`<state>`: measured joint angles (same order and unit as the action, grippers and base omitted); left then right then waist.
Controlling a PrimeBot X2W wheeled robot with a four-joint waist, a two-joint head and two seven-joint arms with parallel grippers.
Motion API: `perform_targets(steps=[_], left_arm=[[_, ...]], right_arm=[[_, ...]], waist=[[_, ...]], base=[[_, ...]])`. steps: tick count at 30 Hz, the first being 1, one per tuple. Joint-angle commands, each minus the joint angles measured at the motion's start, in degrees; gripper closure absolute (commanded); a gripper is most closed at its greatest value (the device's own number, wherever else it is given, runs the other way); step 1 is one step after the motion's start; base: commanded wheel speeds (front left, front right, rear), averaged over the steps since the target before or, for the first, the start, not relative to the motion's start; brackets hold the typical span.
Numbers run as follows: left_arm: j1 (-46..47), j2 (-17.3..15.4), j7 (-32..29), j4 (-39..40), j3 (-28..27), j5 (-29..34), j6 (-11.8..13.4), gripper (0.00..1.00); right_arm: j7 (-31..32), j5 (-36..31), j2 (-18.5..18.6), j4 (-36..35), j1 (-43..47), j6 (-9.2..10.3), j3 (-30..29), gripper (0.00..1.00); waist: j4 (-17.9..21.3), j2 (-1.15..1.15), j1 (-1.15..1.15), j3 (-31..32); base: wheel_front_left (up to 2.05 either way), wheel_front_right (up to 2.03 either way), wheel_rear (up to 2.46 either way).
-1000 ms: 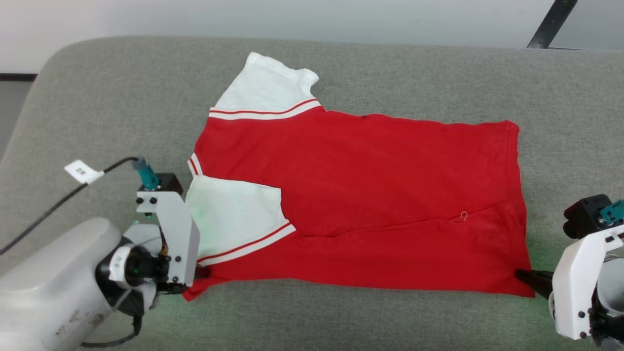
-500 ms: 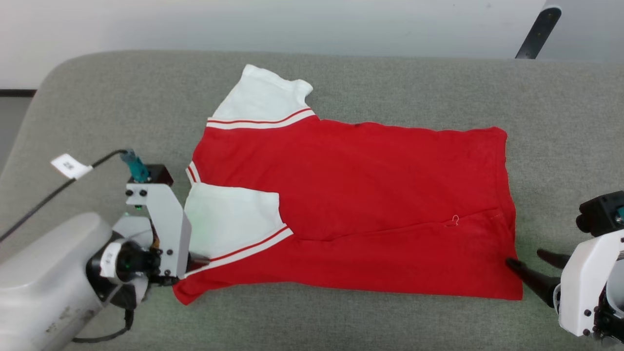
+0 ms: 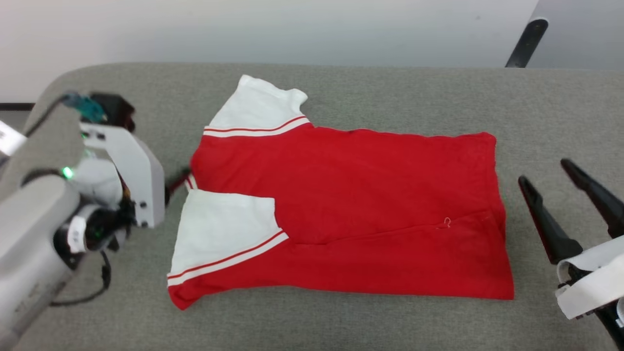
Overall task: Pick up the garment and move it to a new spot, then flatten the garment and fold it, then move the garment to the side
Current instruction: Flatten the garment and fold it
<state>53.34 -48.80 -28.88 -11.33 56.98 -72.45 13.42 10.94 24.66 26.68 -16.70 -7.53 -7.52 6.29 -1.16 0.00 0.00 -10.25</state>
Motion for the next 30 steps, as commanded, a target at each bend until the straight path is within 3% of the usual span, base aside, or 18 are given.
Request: perform_targets(steps=[1,2,7,12,25,30], left_arm=[[1.09,0.27,2.60,-0.52,-0.92,1.31,-0.49,0.00],[1.09,0.27,2.60,-0.52,-0.92,1.31,-0.49,0.00],[4.42,1.99,12.44,-2.84,-3.31,5.94,-2.87,0.00],[8.67,3.82,15.85,-6.46,-4.70,7.99,-4.30,0.00],[23.27,3.61,11.24,-17.18,-4.97,11.96,-10.01,0.00],[27.01,3.41,4.43,-21.19,-3.50,11.69,-12.51,0.00]], right_arm=[[-4.89,-2.57,-0.55,0.44,-0.09,0.06,0.42,0.00],[-4.89,-2.57,-0.55,0.44,-0.09,0.06,0.42,0.00],[-17.28,-8.52,-4.24,2.75,-0.25,0.06,0.45,0.00],[-21.98,-10.53,-6.90,4.52,-1.43,0.07,1.58,0.00],[-25.86,-11.64,-10.28,3.54,-5.74,0.06,3.14,0.00],[-26.07,-11.48,-11.89,2.64,-6.12,0.06,2.88,0.00]], waist=[[1.07,0.00,0.00,-0.44],[1.07,0.00,0.00,-0.44],[3.22,0.00,0.00,-2.32],[6.07,0.00,0.00,-5.50],[15.00,0.00,0.00,-17.71],[17.31,0.00,0.00,-21.34]], base=[[0.00,0.00,0.00],[0.00,0.00,0.00],[0.00,0.00,0.00],[0.00,0.00,0.00],[0.00,0.00,0.00],[0.00,0.00,0.00]])
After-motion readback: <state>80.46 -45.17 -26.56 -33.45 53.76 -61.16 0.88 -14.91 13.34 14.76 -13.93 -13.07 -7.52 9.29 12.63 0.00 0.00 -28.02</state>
